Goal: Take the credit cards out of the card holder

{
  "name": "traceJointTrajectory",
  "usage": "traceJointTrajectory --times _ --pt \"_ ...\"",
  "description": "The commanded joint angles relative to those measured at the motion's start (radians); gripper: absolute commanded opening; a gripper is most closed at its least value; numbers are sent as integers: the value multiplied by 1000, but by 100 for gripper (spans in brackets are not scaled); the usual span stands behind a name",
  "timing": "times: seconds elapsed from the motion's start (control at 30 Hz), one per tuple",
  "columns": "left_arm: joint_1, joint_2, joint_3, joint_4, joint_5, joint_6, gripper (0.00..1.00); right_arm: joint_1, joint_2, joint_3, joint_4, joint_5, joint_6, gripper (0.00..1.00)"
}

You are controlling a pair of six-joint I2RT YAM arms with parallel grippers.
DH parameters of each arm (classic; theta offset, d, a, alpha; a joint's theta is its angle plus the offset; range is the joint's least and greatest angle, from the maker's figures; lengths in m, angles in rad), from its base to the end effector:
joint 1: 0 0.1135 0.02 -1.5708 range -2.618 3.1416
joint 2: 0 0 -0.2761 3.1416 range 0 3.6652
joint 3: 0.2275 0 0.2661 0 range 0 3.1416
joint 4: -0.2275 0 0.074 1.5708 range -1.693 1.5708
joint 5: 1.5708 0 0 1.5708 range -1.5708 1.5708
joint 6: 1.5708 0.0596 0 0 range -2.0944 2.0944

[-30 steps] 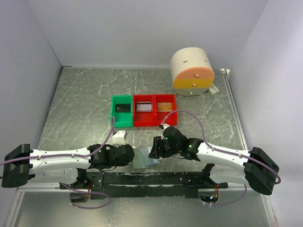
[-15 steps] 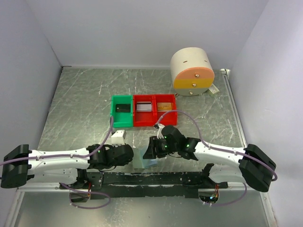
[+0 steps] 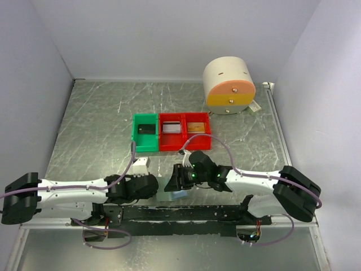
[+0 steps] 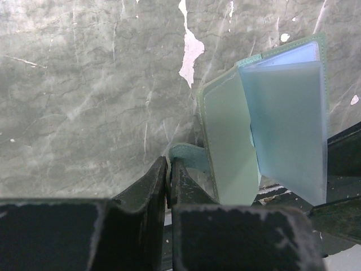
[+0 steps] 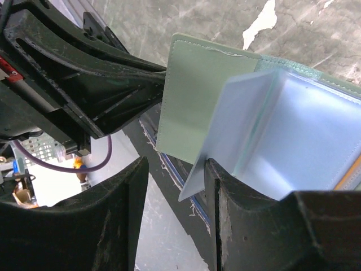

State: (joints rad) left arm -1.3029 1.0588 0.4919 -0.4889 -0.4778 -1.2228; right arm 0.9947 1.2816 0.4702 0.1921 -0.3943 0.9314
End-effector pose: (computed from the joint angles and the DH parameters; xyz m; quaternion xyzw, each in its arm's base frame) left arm 0.0789 -0.1838 0.1551 -0.0226 0.9412 -0.1664 0.2931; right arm 0.1270 0.2375 0.1565 -0.1172 0.8685 0.4681 0.1135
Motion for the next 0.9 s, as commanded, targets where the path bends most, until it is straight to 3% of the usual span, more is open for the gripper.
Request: traceJointTrajectory --times 0.0,0.5,0.67,0.87 --pt "15 10 -26 124 -18 27 7 4 1 -47 130 -15 62 44" --pt "63 170 9 243 48 69 7 5 23 -79 204 24 128 46" --pt "72 157 -5 272 47 63 7 6 47 -97 184 81 154 42" --pt "85 108 -49 267 50 49 7 5 103 -77 234 38 137 40"
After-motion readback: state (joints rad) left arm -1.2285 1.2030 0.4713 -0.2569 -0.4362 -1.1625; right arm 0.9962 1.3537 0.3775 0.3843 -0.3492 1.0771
